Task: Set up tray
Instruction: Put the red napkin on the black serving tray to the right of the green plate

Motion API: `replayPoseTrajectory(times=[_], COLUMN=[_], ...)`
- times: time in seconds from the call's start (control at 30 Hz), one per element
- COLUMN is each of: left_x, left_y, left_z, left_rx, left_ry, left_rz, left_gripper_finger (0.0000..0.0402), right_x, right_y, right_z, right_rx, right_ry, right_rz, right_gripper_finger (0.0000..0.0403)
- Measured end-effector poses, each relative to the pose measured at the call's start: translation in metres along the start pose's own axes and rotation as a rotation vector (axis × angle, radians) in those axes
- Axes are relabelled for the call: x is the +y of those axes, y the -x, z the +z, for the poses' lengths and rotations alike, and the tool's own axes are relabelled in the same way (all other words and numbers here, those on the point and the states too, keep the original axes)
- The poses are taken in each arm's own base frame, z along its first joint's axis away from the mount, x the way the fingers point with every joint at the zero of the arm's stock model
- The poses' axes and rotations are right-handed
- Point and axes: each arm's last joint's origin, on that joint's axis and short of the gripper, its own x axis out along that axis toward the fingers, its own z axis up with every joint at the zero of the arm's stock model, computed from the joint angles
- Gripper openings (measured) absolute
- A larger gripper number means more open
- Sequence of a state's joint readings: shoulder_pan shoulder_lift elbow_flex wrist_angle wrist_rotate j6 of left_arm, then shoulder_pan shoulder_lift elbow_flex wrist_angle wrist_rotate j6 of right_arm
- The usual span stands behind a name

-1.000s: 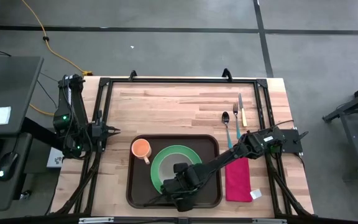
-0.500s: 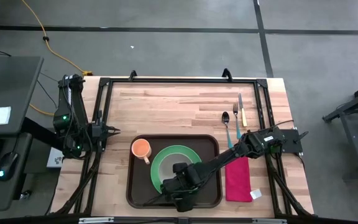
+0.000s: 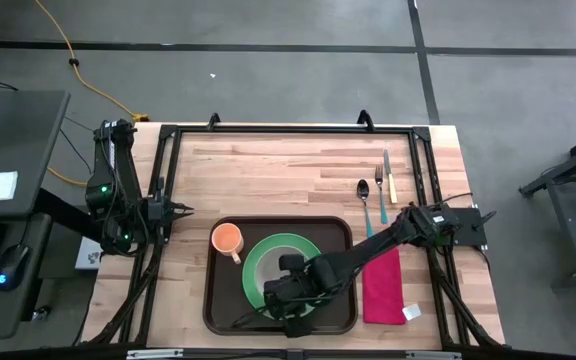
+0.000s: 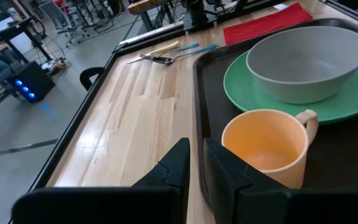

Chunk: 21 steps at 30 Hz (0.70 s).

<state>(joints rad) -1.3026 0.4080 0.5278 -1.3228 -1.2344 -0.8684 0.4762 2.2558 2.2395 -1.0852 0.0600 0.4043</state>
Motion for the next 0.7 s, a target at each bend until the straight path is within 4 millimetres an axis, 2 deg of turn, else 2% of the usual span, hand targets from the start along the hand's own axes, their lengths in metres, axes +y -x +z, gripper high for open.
replayPoseTrajectory(times=[0.43,0.7], left_x=[0.000,0.000], left_y=[0.000,0.000], left_z=[0.000,0.000], left_rx=[-0.005,-0.005], left_ry=[-0.001,-0.003], left_rz=[0.005,0.006], left_gripper_finger=[0.0079,0.0079], right_x=[-0.015,-0.019], right_y=[0.066,0.090], right_z=[-0.017,-0.031], right_rx=[0.025,0.085], right_ry=[-0.102,-0.190], right_rz=[-0.196,-0.268], right_gripper_finger=[0.0078,0.0078])
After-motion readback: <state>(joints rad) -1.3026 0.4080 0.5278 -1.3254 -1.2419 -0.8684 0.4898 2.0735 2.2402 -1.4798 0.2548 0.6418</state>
